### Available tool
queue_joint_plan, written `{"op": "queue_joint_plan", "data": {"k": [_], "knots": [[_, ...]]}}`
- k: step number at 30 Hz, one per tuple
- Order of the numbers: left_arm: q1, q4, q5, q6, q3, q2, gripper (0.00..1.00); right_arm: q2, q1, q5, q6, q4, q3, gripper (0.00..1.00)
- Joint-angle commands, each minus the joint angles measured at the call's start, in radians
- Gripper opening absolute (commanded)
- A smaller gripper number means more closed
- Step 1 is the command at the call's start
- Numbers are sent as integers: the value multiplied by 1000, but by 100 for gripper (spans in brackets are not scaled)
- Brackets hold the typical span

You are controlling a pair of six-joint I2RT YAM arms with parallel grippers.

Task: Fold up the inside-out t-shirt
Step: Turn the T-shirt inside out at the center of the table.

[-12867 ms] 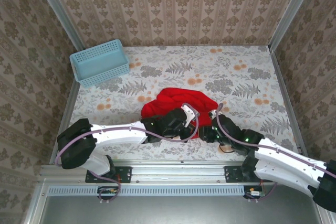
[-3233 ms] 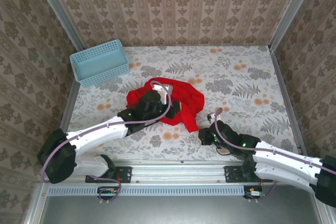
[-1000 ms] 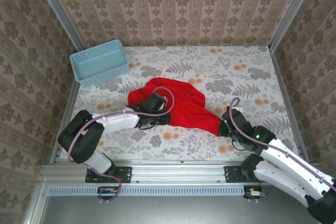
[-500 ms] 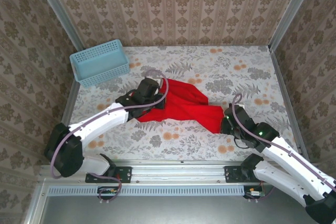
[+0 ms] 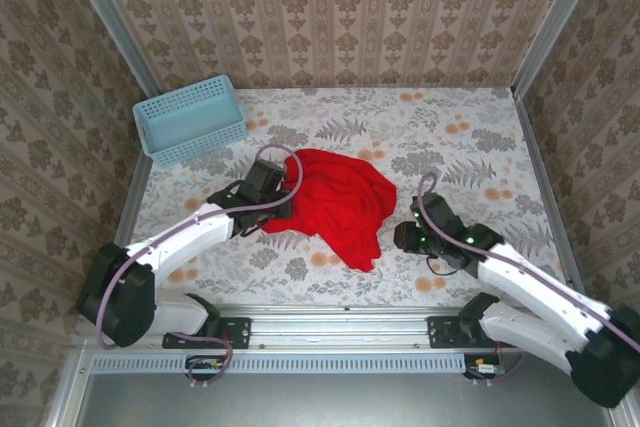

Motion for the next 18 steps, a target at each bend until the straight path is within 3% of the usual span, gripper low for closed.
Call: {"op": "queue_joint_plan", "data": {"k": [1,8,14,16,18], "knots": [[26,-22,12,-12,-8,20,0,84,39,-44,0,139,-56,37],[44,-29,22,-5,-5,46,0,206,184,-64,-74,282,-43,50],[44,-24,48,-1,6,68,1,337,213,-31,-92,293,13,49],[44,-24,57,5,11,77,3,364,215,8,-89,274,37,42],[44,-29,63,11,24,92,3,369,216,43,-85,248,60,26]]}}
